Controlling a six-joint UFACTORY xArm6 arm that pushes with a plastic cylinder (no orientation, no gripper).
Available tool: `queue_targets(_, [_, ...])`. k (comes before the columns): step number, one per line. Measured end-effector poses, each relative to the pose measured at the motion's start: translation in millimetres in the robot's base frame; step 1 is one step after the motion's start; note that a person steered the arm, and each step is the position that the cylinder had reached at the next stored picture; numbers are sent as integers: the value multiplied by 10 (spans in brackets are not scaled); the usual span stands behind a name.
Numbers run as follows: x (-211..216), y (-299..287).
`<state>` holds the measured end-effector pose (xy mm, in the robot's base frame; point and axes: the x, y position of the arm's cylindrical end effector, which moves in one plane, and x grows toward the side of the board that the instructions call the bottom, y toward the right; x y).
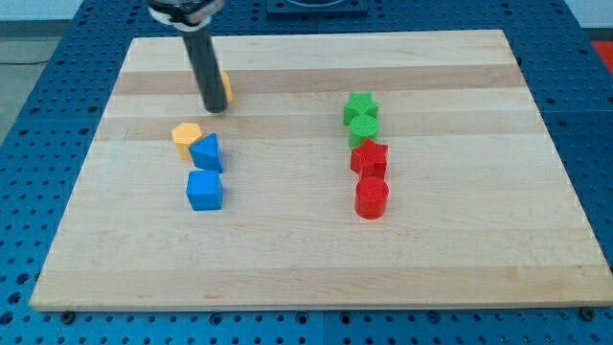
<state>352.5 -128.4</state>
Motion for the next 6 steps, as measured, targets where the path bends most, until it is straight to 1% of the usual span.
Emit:
queue_targets(2, [665,80])
queue_targets(4, [1128,52])
queue_targets(5, [1196,-147])
queue_targets(6, [1173,-214])
